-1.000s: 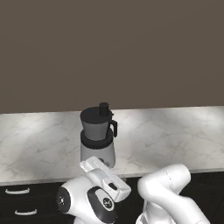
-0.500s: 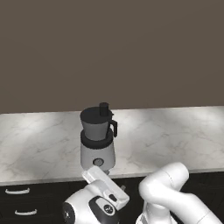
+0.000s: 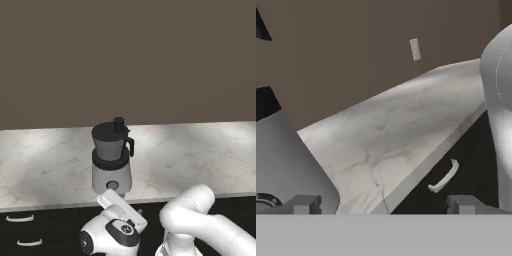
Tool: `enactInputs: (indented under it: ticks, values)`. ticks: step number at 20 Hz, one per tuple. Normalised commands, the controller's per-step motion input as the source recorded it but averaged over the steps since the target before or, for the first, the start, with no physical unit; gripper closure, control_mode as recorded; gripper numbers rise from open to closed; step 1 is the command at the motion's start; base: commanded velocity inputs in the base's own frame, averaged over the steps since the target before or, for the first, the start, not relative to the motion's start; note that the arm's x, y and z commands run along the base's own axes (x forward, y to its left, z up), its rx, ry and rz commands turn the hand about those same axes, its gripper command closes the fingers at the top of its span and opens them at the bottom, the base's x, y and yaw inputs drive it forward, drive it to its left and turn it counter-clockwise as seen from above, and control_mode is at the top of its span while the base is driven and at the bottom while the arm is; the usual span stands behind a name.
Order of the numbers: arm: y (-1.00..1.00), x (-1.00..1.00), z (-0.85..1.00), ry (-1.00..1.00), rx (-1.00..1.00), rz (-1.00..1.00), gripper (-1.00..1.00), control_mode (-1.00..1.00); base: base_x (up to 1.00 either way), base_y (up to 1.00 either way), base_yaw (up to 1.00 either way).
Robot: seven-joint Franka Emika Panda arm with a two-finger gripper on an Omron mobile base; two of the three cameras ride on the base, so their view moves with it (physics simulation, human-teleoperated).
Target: Grab the lime and onion from the fridge, place them in the blender, close the lid, and turn on the blender to create a marinade.
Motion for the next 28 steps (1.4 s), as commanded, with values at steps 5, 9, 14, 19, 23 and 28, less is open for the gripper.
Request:
enactInputs:
  ticks: [5, 9, 14, 19, 23, 28]
  values:
    - [0.22, 0.32, -0.32, 0.00, 0.00, 0.00, -1.00, -1.00, 0.00, 0.00, 0.00]
    - [0.31, 0.30, -0.39, 0.00, 0.00, 0.00, -1.00, -1.00, 0.00, 0.00, 0.00]
    - [0.20, 0.31, -0.21, 0.00, 0.00, 0.00, -1.00, -1.00, 0.00, 0.00, 0.00]
    - [0.08, 0.31, -0.19, 0.00, 0.00, 0.00, -1.00, -1.00, 0.00, 0.00, 0.00]
    - [0.03, 0.36, -0.26, 0.00, 0.00, 0.00, -1.00, -1.00, 0.00, 0.00, 0.00]
    - [0.06, 0.42, -0.41, 0.00, 0.00, 0.00, -1.00, -1.00, 0.00, 0.00, 0.00]
